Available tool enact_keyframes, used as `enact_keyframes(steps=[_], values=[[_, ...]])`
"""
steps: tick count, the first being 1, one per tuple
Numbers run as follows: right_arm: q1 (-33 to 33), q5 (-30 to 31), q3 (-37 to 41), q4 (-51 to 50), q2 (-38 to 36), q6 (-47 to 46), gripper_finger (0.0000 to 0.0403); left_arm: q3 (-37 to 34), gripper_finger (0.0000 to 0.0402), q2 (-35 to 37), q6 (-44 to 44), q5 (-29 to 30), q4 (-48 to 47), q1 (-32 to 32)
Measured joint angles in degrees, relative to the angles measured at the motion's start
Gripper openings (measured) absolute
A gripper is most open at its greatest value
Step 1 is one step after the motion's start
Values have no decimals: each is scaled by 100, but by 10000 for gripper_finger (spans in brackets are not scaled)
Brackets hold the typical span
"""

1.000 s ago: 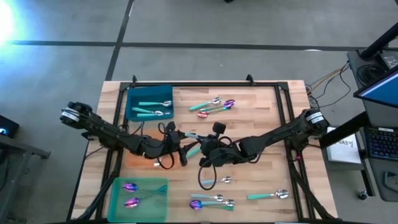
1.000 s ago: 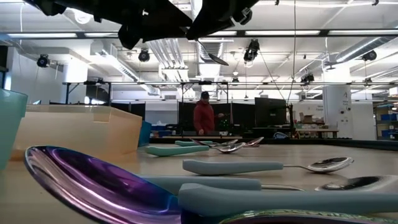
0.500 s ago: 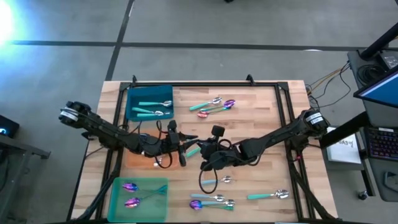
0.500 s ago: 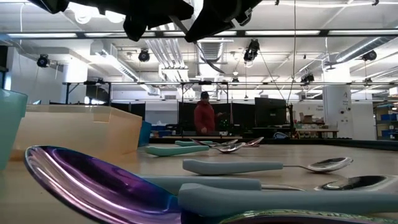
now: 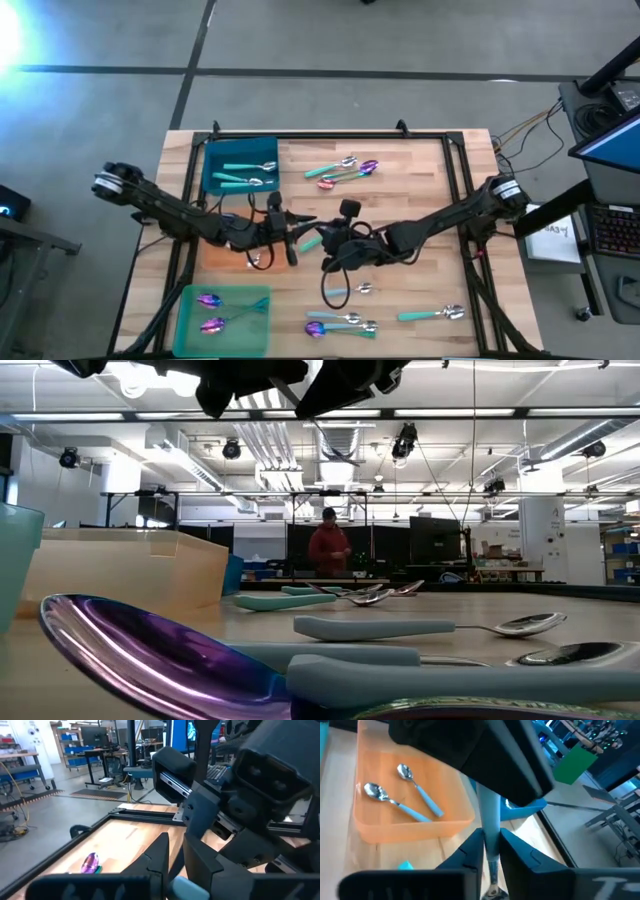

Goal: Sort silverware by color (type)
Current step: Put the blue spoon into the orange bin

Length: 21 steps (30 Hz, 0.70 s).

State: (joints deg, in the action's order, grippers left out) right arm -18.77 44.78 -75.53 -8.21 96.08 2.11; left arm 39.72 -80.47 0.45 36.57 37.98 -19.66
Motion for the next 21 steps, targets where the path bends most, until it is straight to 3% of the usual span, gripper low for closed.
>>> enact_keyframes(steps=[9,16,21], values=[[1,37,-22,-9,-60,75,137,-13,5,621,-284,485,-945,22],[-32,12,-22,-346,-58,-1,162,-13,5,1602,972,771,-3646,18],[-32,-21,-20,-927,-55,-588,164,-13,5,2445,2089,761,-5565,-112]])
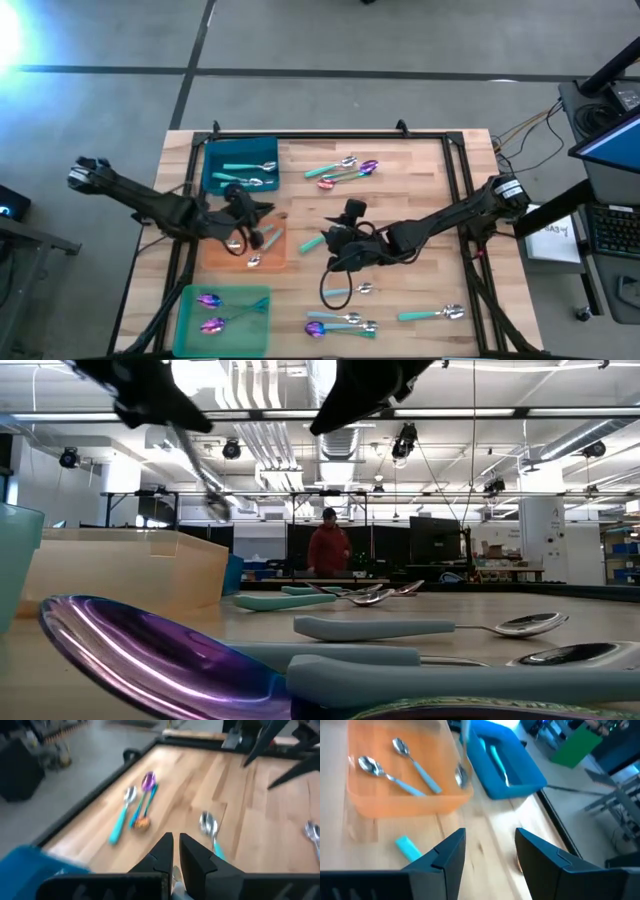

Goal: Sort silverware by color (type)
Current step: Put the blue spoon into the orange bin, then put the violet spoon into the green bin

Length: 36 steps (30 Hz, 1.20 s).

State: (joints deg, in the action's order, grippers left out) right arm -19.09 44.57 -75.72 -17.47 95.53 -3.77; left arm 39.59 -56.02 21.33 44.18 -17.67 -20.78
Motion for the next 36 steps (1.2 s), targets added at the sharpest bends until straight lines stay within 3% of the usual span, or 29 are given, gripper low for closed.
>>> enact_keyframes(steps=[5,9,20,26,30,36], values=[[0,-1,2,-324,2,-410,164,0,5,765,963,-593,-1299,-105],[0,-208,2,-445,4,-606,164,0,5,919,1692,-1014,-2105,-117],[0,-2410,7,-1957,11,-1901,157,0,30,535,1910,-2615,-2852,-115],[-2,-2994,7,-2882,11,-2549,145,0,33,478,2087,-2902,-3178,-115],[-7,-3700,18,-3517,11,-3024,140,0,34,478,2318,-2979,-3287,-115],[-159,-4151,103,-3451,63,-3307,133,0,37,427,2276,-2918,-3036,-115]])
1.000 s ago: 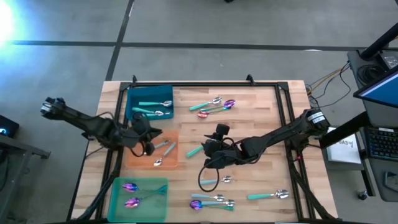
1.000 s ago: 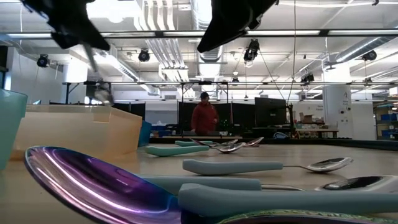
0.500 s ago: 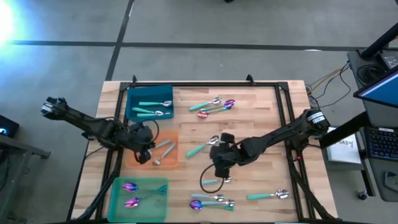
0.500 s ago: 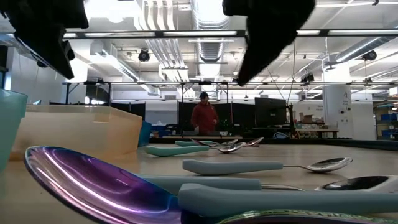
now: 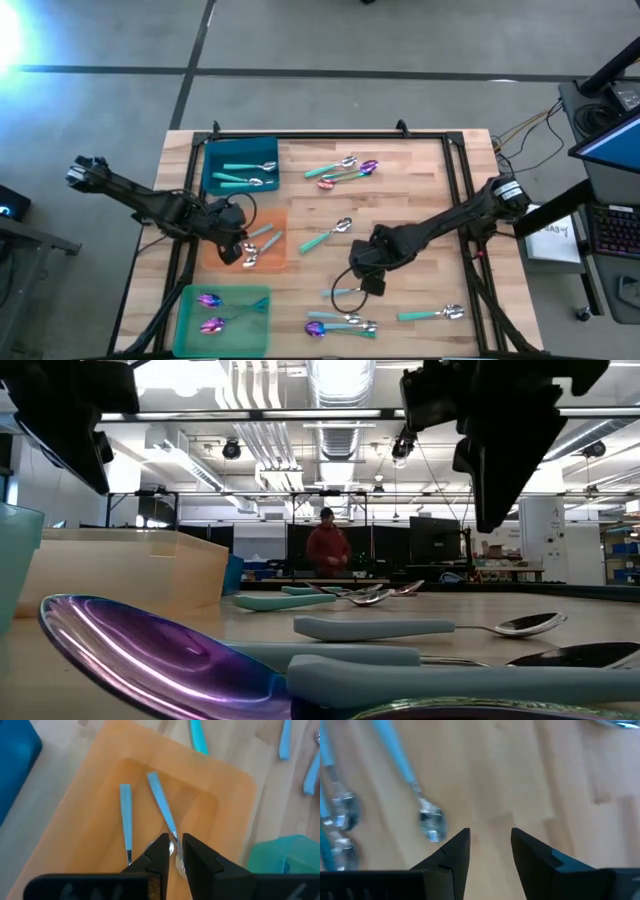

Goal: Sort silverware by color (type)
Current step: Put the violet spoon into the green bin

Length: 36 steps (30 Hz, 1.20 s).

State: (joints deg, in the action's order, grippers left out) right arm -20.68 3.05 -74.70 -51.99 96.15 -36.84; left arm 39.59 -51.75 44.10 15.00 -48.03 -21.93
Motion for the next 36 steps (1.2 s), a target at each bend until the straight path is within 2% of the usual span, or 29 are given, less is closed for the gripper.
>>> enact_keyframes(steps=[8,14,19,24,29,36], values=[[-281,-447,2,1060,263,924,120,0,82,-230,15,1,183,0],[-267,-506,2,1038,267,1160,107,0,132,-476,15,1,485,0],[-298,-958,2,1055,263,1551,98,90,160,-681,1,-61,702,1],[-334,-971,2,1154,279,1528,98,380,167,-866,-230,-63,886,0],[-589,-975,2,1700,522,1181,99,767,166,-1062,-466,-62,940,-43],[-1096,-903,-27,2352,944,621,91,1155,166,-1385,-505,-62,957,-516]])
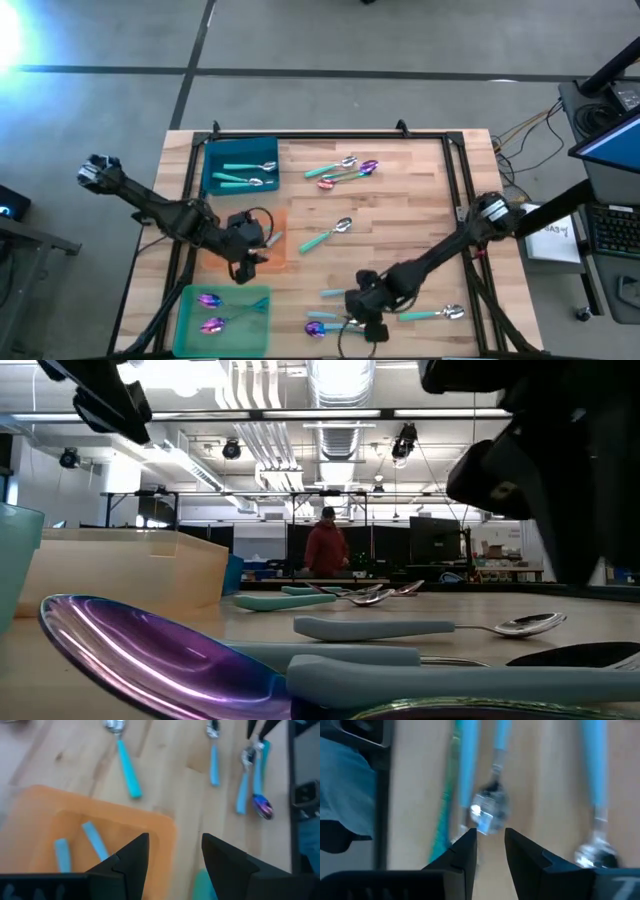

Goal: Sort silverware by color (type)
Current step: Put the violet spoon into the green bin

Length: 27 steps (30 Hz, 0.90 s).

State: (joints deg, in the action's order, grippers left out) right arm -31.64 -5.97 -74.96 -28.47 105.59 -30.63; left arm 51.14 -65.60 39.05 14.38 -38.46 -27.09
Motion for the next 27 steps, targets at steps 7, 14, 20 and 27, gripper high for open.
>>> enact_keyframes(steps=[7,14,20,27], values=[[-401,42,-239,759,284,-446,82,297,166,-465,-17,67,-6,-402],[-514,354,-511,815,706,-816,82,472,166,-867,-276,71,8,-685],[-509,365,-776,837,1136,-886,82,537,166,-1046,-526,273,14,-1011],[-481,526,-867,798,1238,-885,82,541,166,-1054,-577,321,33,-1207]])
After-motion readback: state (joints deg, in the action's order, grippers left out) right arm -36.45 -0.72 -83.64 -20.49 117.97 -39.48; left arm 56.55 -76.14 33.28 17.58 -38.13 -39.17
